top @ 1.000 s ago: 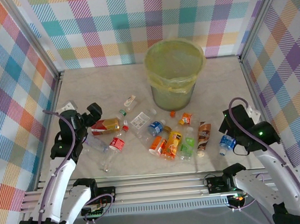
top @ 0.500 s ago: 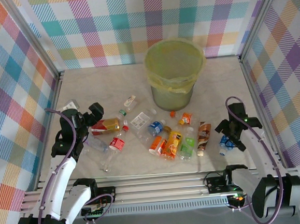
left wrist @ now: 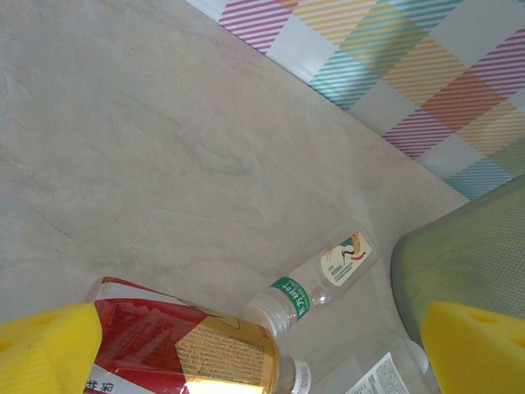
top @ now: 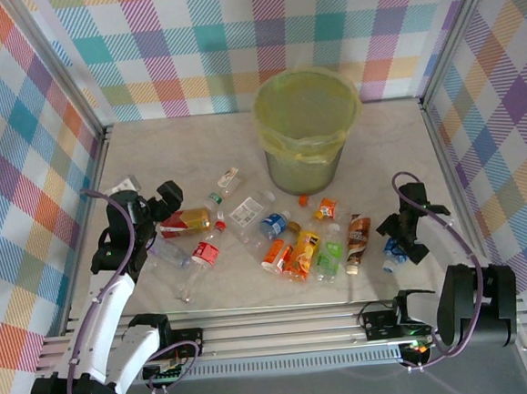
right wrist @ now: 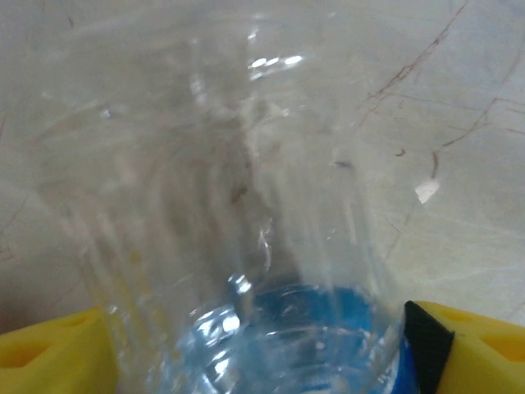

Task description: Put the plastic bottles in the bin

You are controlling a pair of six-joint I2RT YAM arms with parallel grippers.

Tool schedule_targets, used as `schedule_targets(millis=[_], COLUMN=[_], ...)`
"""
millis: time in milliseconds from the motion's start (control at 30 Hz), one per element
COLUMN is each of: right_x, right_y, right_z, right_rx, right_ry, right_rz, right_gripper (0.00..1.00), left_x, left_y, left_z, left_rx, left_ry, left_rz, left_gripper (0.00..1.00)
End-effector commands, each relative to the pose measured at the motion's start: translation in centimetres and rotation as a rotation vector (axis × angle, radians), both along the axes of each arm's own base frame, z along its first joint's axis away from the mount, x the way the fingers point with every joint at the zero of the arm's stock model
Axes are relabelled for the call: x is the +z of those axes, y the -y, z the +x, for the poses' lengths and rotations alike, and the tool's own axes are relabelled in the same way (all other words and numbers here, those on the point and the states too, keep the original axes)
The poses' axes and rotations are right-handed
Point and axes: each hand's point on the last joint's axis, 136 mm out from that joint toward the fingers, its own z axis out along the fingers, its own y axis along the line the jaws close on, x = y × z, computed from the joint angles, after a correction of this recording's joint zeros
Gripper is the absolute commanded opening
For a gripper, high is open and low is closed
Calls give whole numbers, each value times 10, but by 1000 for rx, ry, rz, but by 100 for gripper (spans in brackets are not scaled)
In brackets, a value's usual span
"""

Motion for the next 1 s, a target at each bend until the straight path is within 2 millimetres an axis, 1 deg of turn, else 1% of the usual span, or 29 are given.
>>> schedule_targets(millis=[0,167,300,400,500,600,667,733,800,900,967], right_x=[-7,-15,-15,-11,0,19,35,53,74,111,139], right_y=[-2,-4,-4,-2,1,5,7,7,7,5,-1], right_z=[8,11,13,13,14,15,17,21,27,39,50], right_rx=[1,-4,-5,-4,7,26,40,63,82,123,166], right_ry=[16,13,19,31,60,105,147,202,255,341,398], right_rz=[21,37,36,25,5,-28,-49,-63,-77,-96,-109], right_gripper=[82,72,63,58,51,44,39,37,34,32,31], left_x=[7,5,3,2,1,0,-3,-5,-7,-8,-9], left_y=[-2,-2,-3,-4,-5,-4,-4,-4,-4,-3,-2], left_z=[3,3,0,-1,-2,-2,-2,-2,-2,-2,-2], left_rx=[1,0,3,9,14,13,13,13,12,13,10], left_ry=[26,16,10,8,9,7,2,0,-2,-3,-3], left_rz=[1,-1,2,4,4,1,0,-4,-6,-11,-15], left_gripper=[100,100,100,100,100,100,100,100,100,100,100])
